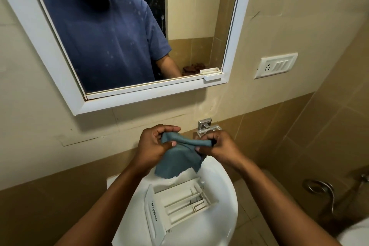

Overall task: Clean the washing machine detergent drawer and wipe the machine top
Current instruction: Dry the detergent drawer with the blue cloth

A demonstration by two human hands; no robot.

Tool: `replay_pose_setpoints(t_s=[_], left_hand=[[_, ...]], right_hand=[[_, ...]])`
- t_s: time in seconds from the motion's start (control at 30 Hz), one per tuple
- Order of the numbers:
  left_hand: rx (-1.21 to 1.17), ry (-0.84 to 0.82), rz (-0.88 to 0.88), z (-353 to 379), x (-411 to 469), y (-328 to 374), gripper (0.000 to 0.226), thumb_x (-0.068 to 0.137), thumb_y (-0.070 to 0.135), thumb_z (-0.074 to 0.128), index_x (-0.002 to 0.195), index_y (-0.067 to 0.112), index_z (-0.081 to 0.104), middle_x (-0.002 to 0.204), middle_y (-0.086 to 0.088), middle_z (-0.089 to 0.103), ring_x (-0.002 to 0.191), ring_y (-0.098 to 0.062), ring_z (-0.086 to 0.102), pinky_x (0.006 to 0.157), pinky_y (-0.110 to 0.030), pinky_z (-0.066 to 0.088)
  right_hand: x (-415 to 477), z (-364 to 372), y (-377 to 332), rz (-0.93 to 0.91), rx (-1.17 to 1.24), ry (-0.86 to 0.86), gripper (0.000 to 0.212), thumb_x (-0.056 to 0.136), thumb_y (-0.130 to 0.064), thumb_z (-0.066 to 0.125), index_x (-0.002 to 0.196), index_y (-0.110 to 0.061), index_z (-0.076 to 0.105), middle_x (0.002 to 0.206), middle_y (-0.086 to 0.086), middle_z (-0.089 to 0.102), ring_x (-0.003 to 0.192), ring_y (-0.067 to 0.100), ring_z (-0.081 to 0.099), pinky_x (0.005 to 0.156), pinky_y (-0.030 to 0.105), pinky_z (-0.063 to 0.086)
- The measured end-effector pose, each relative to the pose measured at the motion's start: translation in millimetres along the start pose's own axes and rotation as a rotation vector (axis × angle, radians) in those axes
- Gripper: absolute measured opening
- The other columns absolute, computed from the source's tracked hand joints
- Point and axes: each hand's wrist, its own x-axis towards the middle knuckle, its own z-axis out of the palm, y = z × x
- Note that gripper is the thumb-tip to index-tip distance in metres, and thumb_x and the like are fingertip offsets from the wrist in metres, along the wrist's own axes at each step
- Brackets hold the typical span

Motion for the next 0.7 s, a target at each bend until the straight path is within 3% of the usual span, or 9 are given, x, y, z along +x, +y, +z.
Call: replay_pose_setpoints(t_s=[0.07, 0.13, 0.23, 0.3, 0.4, 0.47, 0.53, 0.6, 0.7], left_hand=[[0.198, 0.043, 0.039, -1, 6, 1, 0.040, 0.079, -0.006, 0.080, 0.110, 0.019, 0.079, 0.109, 0.011, 0.077, 0.103, -0.006, 0.071, 0.092, -0.025, 0.057], [0.368, 0.086, 0.059, -2, 9, 2, 0.038, 0.079, 0.003, 0.084, 0.112, 0.021, 0.080, 0.110, 0.013, 0.075, 0.101, -0.003, 0.068, 0.093, -0.022, 0.054], [0.507, 0.101, 0.063, -7, 14, 0, 0.018, 0.082, 0.018, 0.086, 0.099, 0.023, 0.081, 0.097, 0.009, 0.072, 0.090, -0.007, 0.065, 0.081, -0.026, 0.053], [0.477, 0.083, 0.024, -9, 15, -2, 0.011, 0.082, 0.019, 0.086, 0.090, 0.019, 0.079, 0.095, 0.005, 0.070, 0.089, -0.010, 0.064, 0.075, -0.025, 0.052], [-0.004, -0.024, -0.153, -14, 15, -2, 0.014, 0.089, 0.012, 0.078, 0.100, 0.003, 0.075, 0.108, -0.005, 0.075, 0.099, -0.022, 0.070, 0.083, -0.025, 0.055], [-0.236, -0.115, -0.252, -13, 12, -1, 0.025, 0.094, 0.013, 0.069, 0.106, -0.009, 0.067, 0.101, -0.012, 0.074, 0.090, -0.026, 0.068, 0.079, -0.032, 0.055], [-0.256, -0.079, -0.337, -6, 9, -3, 0.031, 0.097, 0.017, 0.068, 0.106, -0.012, 0.062, 0.089, -0.014, 0.069, 0.079, -0.027, 0.061, 0.065, -0.031, 0.049], [-0.170, 0.057, -0.387, 2, 8, -9, 0.028, 0.097, 0.019, 0.070, 0.101, -0.008, 0.066, 0.077, -0.009, 0.068, 0.065, -0.021, 0.057, 0.052, -0.025, 0.044], [-0.078, 0.195, -0.375, 14, 5, -18, 0.018, 0.095, 0.018, 0.073, 0.088, 0.002, 0.071, 0.068, -0.003, 0.072, 0.058, -0.018, 0.059, 0.050, -0.029, 0.049]], right_hand=[[2, -1, 1, -0.058, -0.075, 0.096, 0.012, 0.081, -0.014, 0.086, 0.088, -0.022, 0.079, 0.093, 0.000, 0.074, 0.087, 0.017, 0.070, 0.082, 0.046, 0.060], [4, -5, 0, -0.077, -0.116, 0.163, 0.015, 0.079, -0.017, 0.088, 0.090, -0.022, 0.080, 0.115, -0.004, 0.065, 0.105, 0.013, 0.063, 0.090, 0.038, 0.057], [5, -14, -2, -0.139, -0.086, 0.081, 0.012, 0.081, -0.015, 0.087, 0.092, -0.019, 0.082, 0.134, -0.006, 0.061, 0.122, 0.008, 0.059, 0.098, 0.029, 0.052], [0, -24, -7, -0.146, 0.024, -0.023, 0.012, 0.089, -0.011, 0.078, 0.100, -0.009, 0.081, 0.124, 0.002, 0.071, 0.113, 0.014, 0.066, 0.090, 0.024, 0.055], [-8, -32, -11, -0.104, 0.246, -0.151, 0.023, 0.097, -0.015, 0.069, 0.099, 0.007, 0.074, 0.090, 0.015, 0.072, 0.081, 0.023, 0.067, 0.073, 0.027, 0.054], [-8, -29, -9, -0.015, 0.421, -0.154, 0.035, 0.094, -0.024, 0.070, 0.101, 0.010, 0.072, 0.092, 0.020, 0.070, 0.081, 0.028, 0.066, 0.073, 0.032, 0.054], [-7, -22, -7, 0.094, 0.469, -0.086, 0.040, 0.093, -0.029, 0.074, 0.106, 0.009, 0.072, 0.096, 0.021, 0.072, 0.083, 0.029, 0.067, 0.074, 0.033, 0.054], [-4, -11, -1, 0.178, 0.322, 0.030, 0.032, 0.095, -0.032, 0.073, 0.089, -0.001, 0.074, 0.078, 0.008, 0.072, 0.070, 0.021, 0.065, 0.063, 0.027, 0.052], [-1, 9, 9, 0.209, 0.154, 0.164, 0.039, 0.097, -0.030, 0.070, 0.074, 0.002, 0.066, 0.061, 0.006, 0.057, 0.058, 0.021, 0.050, 0.058, 0.031, 0.043]])
